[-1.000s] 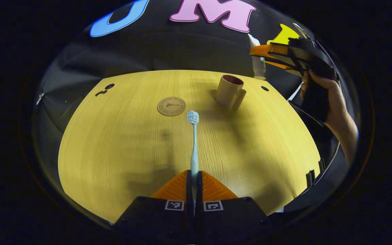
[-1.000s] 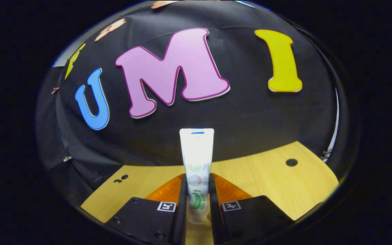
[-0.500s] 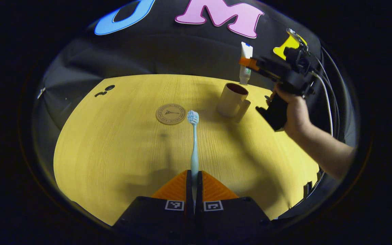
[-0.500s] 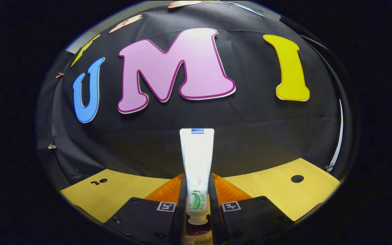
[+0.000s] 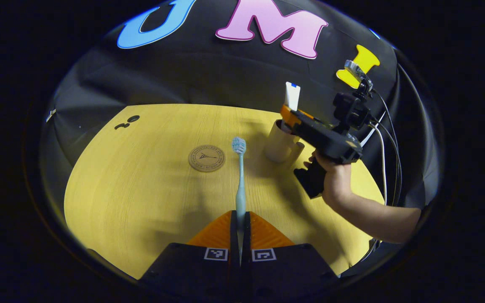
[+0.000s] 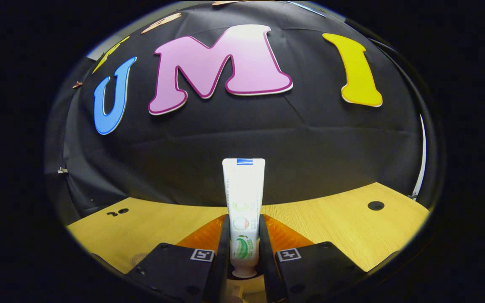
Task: Put the toothbrush and toothpaste on the desktop into the cup, then pick up the cup and place it on the coaster on the desktop.
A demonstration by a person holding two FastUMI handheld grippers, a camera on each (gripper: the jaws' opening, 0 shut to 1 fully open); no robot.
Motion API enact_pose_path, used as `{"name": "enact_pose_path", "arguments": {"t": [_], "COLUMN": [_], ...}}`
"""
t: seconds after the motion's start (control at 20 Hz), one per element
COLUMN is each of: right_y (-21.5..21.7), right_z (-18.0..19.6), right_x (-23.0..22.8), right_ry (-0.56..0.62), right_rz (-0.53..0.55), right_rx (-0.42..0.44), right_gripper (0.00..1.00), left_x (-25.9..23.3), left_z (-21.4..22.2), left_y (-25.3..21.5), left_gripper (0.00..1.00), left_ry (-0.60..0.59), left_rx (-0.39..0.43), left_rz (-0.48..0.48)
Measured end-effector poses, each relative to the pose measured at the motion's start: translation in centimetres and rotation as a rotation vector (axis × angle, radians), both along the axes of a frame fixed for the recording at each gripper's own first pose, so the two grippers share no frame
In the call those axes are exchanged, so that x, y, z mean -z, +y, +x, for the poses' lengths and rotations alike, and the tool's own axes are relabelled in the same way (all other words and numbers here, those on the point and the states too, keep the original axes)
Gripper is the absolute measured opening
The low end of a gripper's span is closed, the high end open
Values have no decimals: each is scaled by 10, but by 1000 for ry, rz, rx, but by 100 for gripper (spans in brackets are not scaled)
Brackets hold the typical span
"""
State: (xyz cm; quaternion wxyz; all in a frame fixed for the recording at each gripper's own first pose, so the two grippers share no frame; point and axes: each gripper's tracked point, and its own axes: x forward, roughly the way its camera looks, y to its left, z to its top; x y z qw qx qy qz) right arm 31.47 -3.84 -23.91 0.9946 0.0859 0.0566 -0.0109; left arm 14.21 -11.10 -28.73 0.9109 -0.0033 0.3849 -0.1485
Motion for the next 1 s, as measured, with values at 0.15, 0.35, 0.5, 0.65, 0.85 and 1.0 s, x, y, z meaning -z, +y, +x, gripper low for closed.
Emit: {"name": "enact_pose_path", "arguments": {"t": [0.15,0.35,0.5,0.65,0.85,1.0], "right_y": [-4,-24,-64,-110,-170,-188], "right_z": [-7,-22,-43,-67,-103,-132], "right_x": [3,1,-25,-46,-50,-33], "right_ry": [-25,8,-29,-48,-22,28], "right_rz": [-14,14,22,3,-49,-80], "right_rx": [16,40,113,175,250,272], "right_gripper": [49,91,99,98,98,98], "left_x": [-1,-4,-29,-56,-99,-121], "left_z": [3,17,31,66,122,163], "left_y": [-12,-31,-57,-85,-122,-146], "left_gripper": [7,6,6,7,6,6], "left_ry": [-15,-31,-74,-145,-267,-356], "left_rx": [26,48,78,113,152,165], "left_rz": [2,-23,-54,-78,-111,-140]}}
